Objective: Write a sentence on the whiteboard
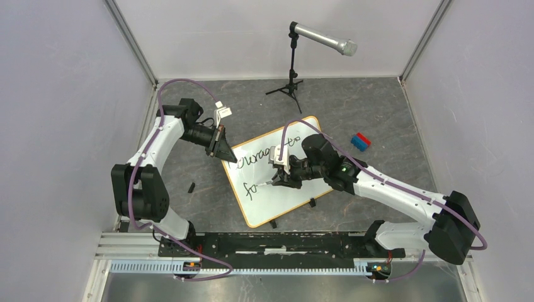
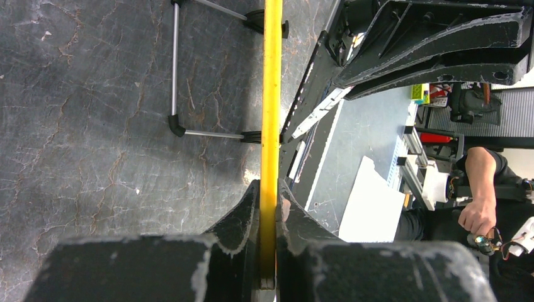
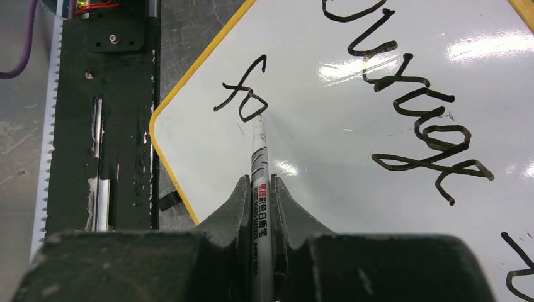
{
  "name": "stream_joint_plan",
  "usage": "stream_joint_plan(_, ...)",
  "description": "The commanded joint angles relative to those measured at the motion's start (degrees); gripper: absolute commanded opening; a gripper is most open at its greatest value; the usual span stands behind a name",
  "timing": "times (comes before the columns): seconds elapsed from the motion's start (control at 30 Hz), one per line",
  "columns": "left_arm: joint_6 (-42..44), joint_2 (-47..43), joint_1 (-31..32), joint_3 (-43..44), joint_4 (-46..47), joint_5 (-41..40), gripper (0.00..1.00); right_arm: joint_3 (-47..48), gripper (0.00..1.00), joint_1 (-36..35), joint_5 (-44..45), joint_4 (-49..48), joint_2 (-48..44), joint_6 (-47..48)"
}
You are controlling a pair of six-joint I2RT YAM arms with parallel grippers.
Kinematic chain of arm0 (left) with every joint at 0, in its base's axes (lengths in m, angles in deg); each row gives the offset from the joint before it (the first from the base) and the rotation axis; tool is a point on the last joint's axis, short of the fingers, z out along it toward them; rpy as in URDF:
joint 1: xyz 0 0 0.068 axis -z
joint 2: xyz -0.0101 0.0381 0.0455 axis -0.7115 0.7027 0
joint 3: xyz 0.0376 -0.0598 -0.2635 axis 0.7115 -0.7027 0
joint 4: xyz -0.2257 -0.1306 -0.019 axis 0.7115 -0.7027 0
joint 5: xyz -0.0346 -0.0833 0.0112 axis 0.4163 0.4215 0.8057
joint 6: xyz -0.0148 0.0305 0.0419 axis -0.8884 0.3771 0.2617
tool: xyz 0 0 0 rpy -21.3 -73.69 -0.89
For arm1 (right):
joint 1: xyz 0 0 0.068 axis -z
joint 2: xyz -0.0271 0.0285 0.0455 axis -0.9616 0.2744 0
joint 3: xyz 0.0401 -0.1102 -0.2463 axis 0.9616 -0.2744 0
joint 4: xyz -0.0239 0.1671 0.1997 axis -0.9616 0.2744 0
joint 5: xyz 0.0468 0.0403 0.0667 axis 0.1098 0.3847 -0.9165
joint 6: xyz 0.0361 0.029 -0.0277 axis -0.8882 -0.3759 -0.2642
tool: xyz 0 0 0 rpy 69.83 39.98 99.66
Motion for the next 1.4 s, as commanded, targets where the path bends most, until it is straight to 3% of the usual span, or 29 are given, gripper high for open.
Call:
stream_joint_plan(0.0, 1.2, -2.0, -0.3, 1.2, -0.1, -3.8, 0.02, 0.6, 0.0, 0.2, 2.3, -2.5, 0.2, 0.3)
stream_joint_plan(0.7, 1.3, -2.1, -0.3, 1.0, -0.2, -4.0, 0.02, -1.9, 0.0, 0.6, 5.3, -1.9, -0.1, 1.4)
stream_joint_plan(1.37, 1.2, -2.2, -0.4, 1.1, -0.1, -4.0, 0.02, -1.5, 0.0, 0.0, 2.3, -1.8, 0.8, 0.1)
